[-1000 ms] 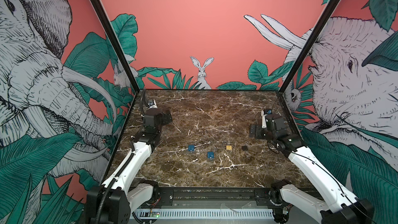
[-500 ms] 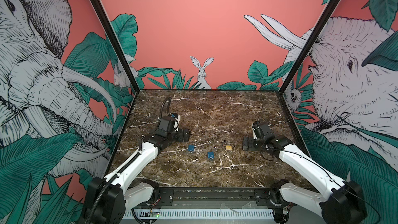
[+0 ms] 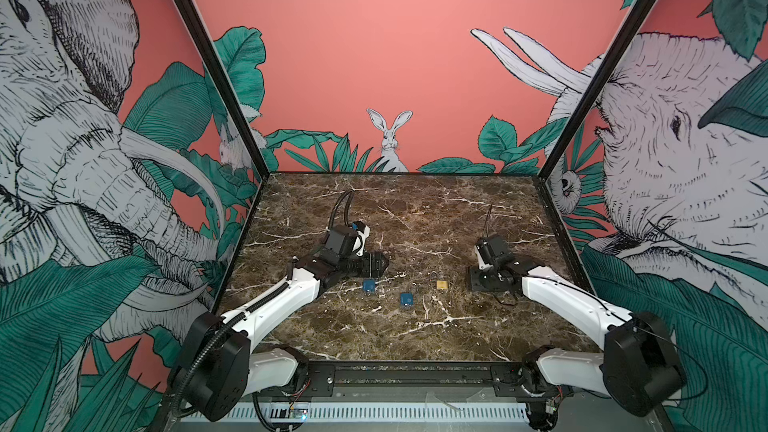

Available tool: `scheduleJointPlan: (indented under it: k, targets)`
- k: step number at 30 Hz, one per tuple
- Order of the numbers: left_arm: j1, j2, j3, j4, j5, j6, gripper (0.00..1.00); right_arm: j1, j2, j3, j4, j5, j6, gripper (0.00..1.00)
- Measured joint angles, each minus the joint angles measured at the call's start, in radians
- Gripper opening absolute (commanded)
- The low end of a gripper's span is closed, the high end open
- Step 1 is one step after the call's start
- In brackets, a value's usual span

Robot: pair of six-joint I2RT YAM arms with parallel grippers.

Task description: Lock with the key

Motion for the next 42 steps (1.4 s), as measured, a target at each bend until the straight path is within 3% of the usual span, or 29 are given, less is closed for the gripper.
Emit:
scheduleJointPlan:
  k: [4, 6, 12, 42]
  targets:
    - [0.000, 0.006, 0.000, 0.023, 0.011, -0.007, 0.86, 0.000, 0.040, 0.000, 0.017, 0.000, -0.004, 0.61]
    - [0.000, 0.009, 0.000, 0.028, 0.013, -0.008, 0.86, 0.000, 0.064, 0.000, 0.023, 0.000, -0.005, 0.52]
    - [0.000, 0.010, 0.000, 0.038, 0.019, -0.008, 0.86, 0.000, 0.119, 0.000, 0.041, 0.001, -0.005, 0.47]
    - [0.000, 0.045, -0.001, 0.063, 0.034, -0.008, 0.85, 0.000, 0.195, 0.003, 0.074, 0.018, -0.005, 0.40]
